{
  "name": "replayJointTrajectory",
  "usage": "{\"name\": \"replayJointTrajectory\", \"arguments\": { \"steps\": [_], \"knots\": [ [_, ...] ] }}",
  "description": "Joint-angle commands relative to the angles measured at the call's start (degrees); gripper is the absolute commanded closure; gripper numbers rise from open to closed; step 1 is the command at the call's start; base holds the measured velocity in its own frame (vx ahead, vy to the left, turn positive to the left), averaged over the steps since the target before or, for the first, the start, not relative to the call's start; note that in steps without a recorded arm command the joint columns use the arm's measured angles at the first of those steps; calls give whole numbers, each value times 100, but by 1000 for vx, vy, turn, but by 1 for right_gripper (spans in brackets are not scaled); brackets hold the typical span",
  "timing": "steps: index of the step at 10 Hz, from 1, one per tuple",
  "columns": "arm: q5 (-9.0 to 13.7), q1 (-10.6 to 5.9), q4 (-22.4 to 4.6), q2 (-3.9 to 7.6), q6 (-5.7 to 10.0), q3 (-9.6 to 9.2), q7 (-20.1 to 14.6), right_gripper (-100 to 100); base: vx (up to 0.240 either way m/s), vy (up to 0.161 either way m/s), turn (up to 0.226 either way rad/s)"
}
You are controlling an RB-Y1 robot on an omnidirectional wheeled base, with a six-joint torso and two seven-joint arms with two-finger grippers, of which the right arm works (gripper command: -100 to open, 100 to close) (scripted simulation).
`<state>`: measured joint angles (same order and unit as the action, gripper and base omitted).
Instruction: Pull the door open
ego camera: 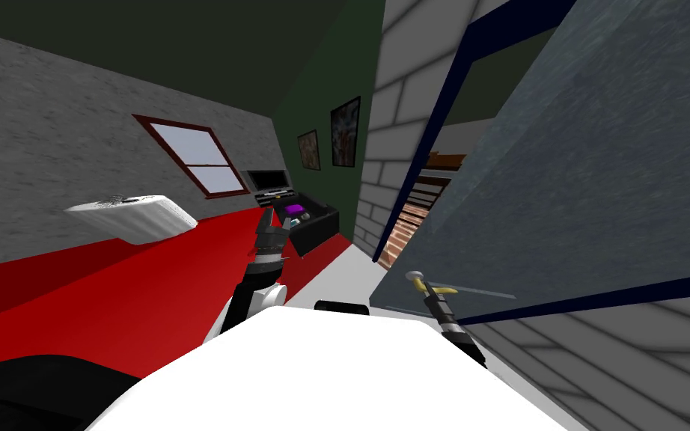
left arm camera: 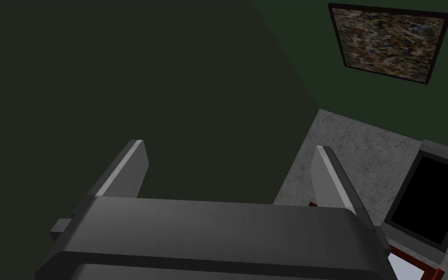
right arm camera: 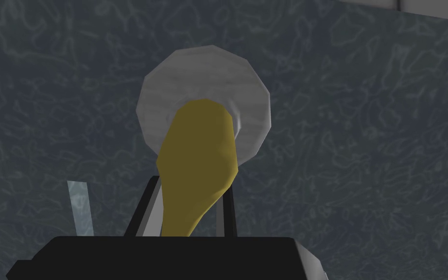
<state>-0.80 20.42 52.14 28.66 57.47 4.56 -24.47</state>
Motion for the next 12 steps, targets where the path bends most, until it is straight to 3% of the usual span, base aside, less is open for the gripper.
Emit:
{"name": "replayJointTrajectory", "arguments": {
  "steps": [1,7,8,12],
  "knots": [
    [-23,66,-47,37,142,-22,-35,100,-226,-55,136],
    [-70,191,-226,179,552,-54,-157,100,-197,-59,137],
    [-73,179,-200,159,484,-71,-159,100,-86,-22,25],
    [-121,144,-384,216,683,-92,-219,100,-188,-45,150]
  ]
}}
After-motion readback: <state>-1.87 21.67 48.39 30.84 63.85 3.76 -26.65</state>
